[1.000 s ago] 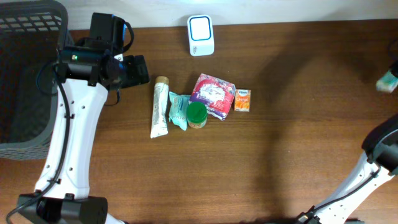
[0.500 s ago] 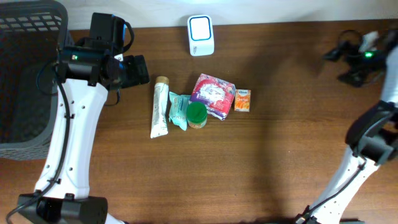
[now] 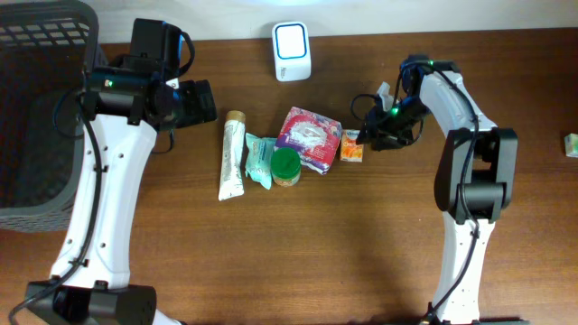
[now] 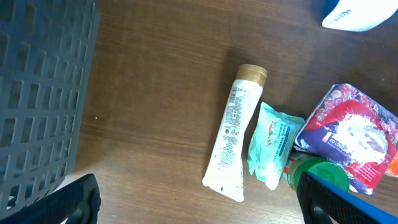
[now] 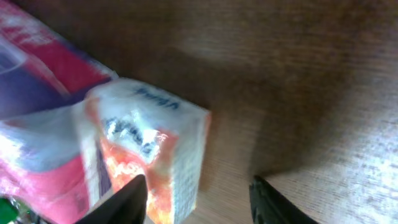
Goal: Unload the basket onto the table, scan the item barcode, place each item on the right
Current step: 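Return the right gripper and grasp the orange tissue pack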
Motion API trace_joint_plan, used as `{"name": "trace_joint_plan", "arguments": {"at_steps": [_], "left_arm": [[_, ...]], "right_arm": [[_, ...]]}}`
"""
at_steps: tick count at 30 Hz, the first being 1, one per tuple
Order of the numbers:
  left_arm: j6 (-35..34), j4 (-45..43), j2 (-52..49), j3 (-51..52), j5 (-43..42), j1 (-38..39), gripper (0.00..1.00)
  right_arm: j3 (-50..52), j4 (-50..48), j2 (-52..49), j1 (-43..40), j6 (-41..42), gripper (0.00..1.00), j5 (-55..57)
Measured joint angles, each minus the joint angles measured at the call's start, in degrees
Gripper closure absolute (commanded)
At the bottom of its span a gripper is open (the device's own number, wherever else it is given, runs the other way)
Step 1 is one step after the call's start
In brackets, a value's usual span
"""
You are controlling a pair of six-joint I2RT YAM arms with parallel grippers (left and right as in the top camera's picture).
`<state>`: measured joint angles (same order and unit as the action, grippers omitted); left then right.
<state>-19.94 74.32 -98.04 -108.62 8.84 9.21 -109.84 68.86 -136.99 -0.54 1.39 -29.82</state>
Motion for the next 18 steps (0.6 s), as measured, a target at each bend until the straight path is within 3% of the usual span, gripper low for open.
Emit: {"name": "trace_joint_plan", "arguments": {"at_steps": [3,6,8,11,14,18], "left_arm": [[0.0,0.0,0.0,0.0,0.02,0.0,0.01],[0.0,0.0,0.0,0.0,0.02,0.0,0.01],[0.0,0.0,0.0,0.0,0.02,0.0,0.01],[0.0,0.0,0.0,0.0,0.02,0.0,0.01],[0.0,0.0,0.0,0.0,0.02,0.0,0.01],[0.0,0.02,0.0,0.0,0.02,0.0,0.01]], "right_arm": [[1.25,-1.31,0.55,0.0,1.62,0.51,-0.52],[2.82,-2.86,1.11,0.17,2.43,0.57,-1.73],[3.93,-4.96,1.46,0.33,4.28,0.66,-2.45],[5.86,-7.93,1.95,0.68,7.15,0.89,-3.23],[6.58,-8.28,2.05,1.01,7.91,0.96,-4.55],[6.99,-4.48,2.03,0.66,5.6,0.96,-10.93]]}}
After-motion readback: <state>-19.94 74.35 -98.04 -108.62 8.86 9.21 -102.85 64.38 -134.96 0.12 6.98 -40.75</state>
